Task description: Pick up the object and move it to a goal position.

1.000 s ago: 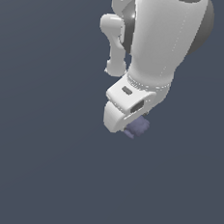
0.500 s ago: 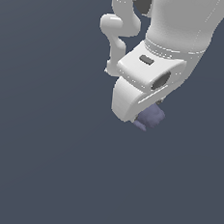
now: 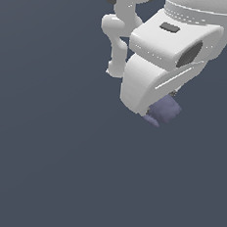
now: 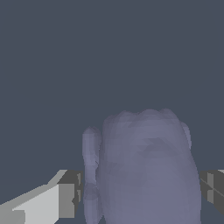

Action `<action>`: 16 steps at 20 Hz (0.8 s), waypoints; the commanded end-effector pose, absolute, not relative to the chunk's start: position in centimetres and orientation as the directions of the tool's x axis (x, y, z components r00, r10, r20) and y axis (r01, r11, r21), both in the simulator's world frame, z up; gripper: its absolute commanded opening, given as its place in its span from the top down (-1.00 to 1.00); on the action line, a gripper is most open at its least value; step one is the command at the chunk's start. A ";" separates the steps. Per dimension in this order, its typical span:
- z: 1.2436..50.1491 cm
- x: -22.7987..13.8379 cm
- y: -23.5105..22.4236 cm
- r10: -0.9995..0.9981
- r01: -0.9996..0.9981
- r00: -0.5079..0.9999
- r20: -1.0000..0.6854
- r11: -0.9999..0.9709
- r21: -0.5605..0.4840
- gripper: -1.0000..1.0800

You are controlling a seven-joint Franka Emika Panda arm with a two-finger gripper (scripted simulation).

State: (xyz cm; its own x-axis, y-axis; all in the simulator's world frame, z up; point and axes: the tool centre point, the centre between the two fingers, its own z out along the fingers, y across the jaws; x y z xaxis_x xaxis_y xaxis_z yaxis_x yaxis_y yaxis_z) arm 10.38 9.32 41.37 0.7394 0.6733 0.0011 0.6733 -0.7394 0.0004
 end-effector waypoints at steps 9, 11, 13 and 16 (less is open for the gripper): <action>43.2 10.9 9.7 0.673 0.673 0.739 0.000 -0.739 0.000 1.00; 43.4 10.9 9.8 0.673 0.673 0.739 0.000 -0.739 0.000 1.00; 43.4 10.9 9.8 0.673 0.673 0.739 0.000 -0.739 0.000 1.00; 43.5 10.9 9.8 0.673 0.673 0.739 0.000 -0.739 0.000 1.00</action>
State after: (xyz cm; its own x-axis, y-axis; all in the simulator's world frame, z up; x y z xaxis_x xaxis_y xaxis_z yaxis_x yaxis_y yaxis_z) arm 10.93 9.79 43.44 0.7394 0.6732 0.0002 0.6732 -0.7394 -0.0002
